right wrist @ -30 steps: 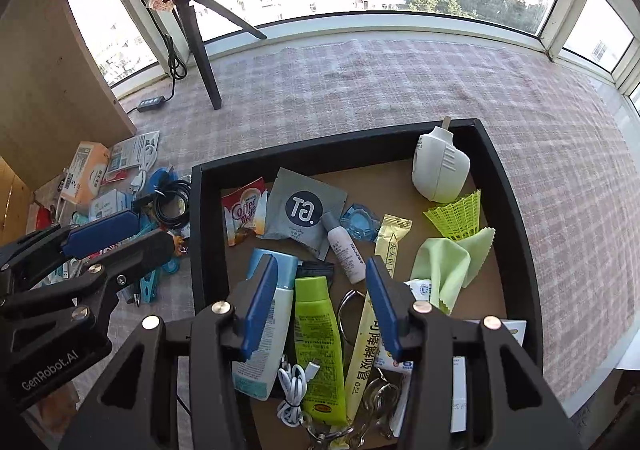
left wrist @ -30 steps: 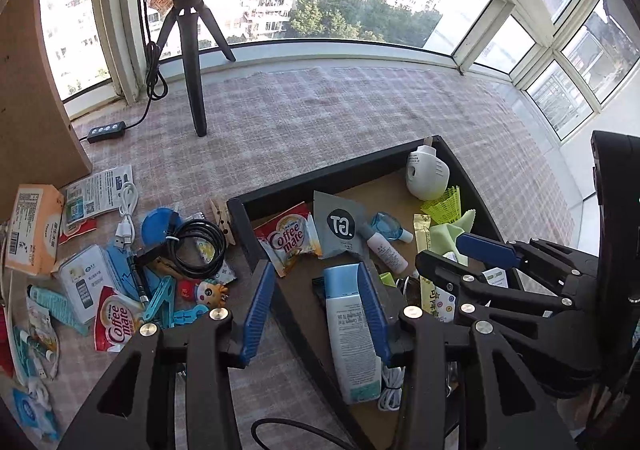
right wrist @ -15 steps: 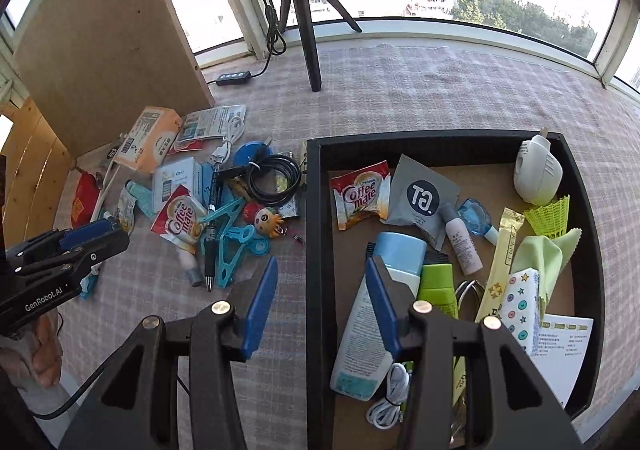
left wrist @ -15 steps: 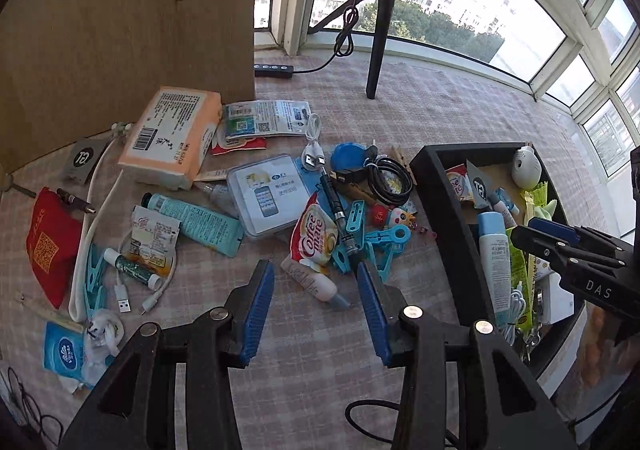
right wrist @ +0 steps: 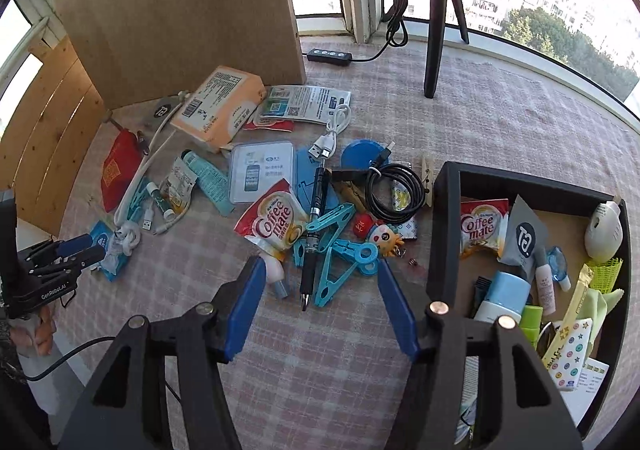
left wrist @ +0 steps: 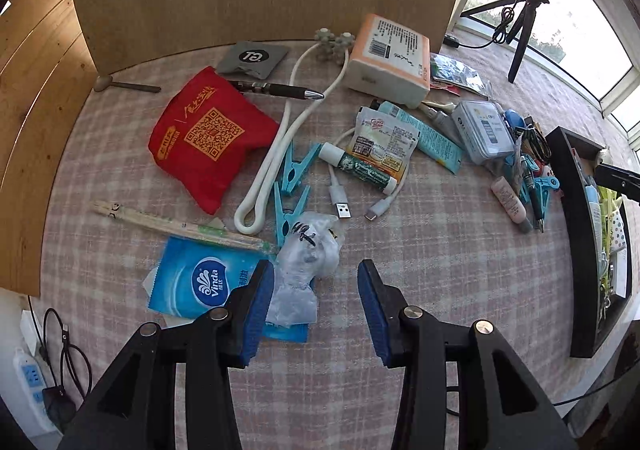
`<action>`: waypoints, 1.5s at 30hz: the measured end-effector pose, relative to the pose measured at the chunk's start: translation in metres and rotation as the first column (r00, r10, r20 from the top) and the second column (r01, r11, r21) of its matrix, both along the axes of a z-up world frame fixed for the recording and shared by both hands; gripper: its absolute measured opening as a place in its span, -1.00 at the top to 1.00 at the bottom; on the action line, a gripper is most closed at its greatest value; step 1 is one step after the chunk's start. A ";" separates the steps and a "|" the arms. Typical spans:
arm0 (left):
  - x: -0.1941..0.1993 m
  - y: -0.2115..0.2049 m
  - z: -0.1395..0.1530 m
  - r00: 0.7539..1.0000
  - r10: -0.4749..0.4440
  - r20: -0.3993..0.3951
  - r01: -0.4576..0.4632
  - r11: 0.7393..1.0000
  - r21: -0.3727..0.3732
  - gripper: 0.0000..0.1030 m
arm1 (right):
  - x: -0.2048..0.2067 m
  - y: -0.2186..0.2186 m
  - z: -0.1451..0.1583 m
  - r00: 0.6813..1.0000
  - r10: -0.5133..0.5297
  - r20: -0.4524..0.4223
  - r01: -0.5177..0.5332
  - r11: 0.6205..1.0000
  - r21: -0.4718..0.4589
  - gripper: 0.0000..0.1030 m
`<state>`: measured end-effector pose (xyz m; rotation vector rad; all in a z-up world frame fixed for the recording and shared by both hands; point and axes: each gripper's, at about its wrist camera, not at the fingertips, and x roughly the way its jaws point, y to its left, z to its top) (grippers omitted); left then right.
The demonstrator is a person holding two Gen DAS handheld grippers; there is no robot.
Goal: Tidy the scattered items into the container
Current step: 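Grasp the clear plastic bag with the left gripper while the right gripper grasps the clear phone-card box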
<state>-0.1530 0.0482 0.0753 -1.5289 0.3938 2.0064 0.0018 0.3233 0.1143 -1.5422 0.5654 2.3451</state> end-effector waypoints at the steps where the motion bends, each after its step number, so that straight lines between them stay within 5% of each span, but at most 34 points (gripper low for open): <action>1: -0.003 -0.003 -0.003 1.000 0.003 0.010 -0.003 1.000 -0.003 0.16 | -0.010 -0.001 -0.001 1.000 0.009 0.000 -0.009 1.000 -0.014 -0.22; 9: -0.010 -0.006 -0.017 0.999 -0.014 0.051 0.015 1.000 -0.021 0.13 | -0.096 -0.010 -0.032 0.992 0.064 0.106 -0.058 0.996 -0.063 -0.31; 17: -0.016 -0.004 -0.022 0.997 -0.028 0.068 0.029 0.999 -0.017 0.13 | -0.136 -0.011 -0.063 0.979 0.057 0.195 -0.040 0.995 -0.089 -0.31; 32: -0.014 0.008 -0.040 0.995 -0.056 0.082 0.059 0.997 -0.044 0.13 | -0.148 -0.022 -0.076 0.960 0.080 0.268 -0.097 0.994 0.049 -0.44; 35: -0.011 0.017 -0.039 0.995 -0.073 0.072 0.077 0.996 -0.049 0.19 | -0.145 -0.016 -0.079 0.959 0.076 0.274 -0.087 0.996 0.030 -0.44; 39: -0.011 0.023 -0.043 0.994 -0.077 0.076 0.082 0.995 -0.061 0.51 | -0.143 -0.010 -0.086 0.959 0.066 0.275 -0.066 0.998 -0.010 -0.44; 45: -0.011 0.026 -0.048 0.994 -0.073 0.083 0.077 0.996 -0.052 0.54 | -0.139 -0.007 -0.093 0.958 0.064 0.281 -0.054 0.998 -0.044 -0.32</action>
